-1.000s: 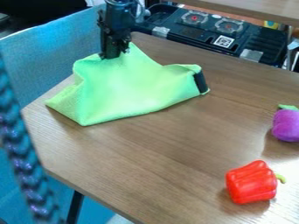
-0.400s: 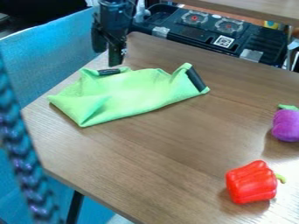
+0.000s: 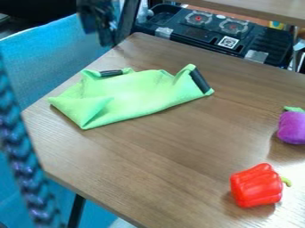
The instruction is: Fold the cloth from bottom right to top left
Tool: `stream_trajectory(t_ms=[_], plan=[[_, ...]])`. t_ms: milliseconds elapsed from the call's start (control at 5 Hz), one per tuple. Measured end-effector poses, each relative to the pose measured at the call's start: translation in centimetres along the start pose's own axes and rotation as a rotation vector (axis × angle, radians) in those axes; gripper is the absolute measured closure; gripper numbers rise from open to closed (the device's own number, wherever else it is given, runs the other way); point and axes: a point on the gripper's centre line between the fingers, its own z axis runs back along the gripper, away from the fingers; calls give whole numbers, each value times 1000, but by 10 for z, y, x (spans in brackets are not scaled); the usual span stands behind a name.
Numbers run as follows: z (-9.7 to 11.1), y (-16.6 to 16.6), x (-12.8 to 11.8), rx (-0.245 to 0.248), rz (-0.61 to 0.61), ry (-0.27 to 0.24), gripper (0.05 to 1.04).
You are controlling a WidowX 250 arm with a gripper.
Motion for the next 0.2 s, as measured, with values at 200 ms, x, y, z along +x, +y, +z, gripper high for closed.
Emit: stream_trajectory(t_ms=[200], plan=[[52, -17, -23, -82, -54, -106, 84]])
